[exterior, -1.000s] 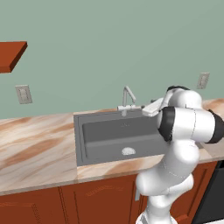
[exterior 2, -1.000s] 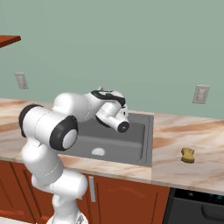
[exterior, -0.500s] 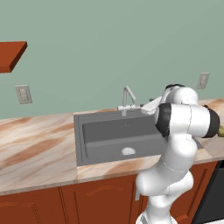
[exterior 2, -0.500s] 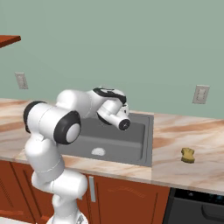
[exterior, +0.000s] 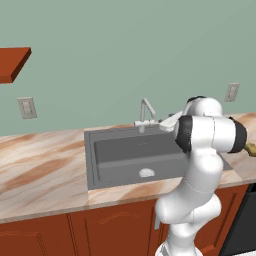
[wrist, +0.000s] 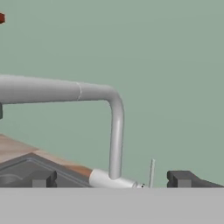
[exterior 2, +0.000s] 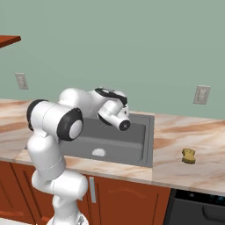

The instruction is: Soak the sponge with water for a few seconds and then drop it inside the sink.

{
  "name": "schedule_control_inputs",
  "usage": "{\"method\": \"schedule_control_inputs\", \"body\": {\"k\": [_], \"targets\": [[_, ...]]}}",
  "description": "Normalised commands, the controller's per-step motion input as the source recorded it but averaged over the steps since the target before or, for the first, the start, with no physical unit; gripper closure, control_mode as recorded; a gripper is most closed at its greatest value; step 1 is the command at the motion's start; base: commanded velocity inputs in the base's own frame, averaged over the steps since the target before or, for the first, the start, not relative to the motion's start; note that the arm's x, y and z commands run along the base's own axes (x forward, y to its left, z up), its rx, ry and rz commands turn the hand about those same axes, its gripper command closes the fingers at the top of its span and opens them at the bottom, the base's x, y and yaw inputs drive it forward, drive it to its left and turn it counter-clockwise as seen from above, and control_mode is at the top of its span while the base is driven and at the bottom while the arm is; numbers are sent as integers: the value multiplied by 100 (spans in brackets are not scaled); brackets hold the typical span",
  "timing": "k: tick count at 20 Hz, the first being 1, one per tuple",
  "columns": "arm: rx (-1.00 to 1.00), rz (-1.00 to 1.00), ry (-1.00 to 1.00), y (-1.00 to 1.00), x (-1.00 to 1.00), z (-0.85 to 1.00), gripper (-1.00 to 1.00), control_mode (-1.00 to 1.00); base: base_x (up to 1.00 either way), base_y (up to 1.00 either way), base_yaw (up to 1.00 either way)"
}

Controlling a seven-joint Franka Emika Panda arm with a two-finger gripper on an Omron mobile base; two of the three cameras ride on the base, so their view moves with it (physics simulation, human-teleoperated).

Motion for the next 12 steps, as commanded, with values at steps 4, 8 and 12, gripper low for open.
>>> {"method": "schedule_control_inputs", "body": {"k": [4,8,12], "targets": [[3,3,0,9,8,-19,-100,-100,0,0,0],[1,1,0,2,16,-13,-100,-100,0,0,0],[0,0,0,0,24,-8,-100,-100,0,0,0]]}}
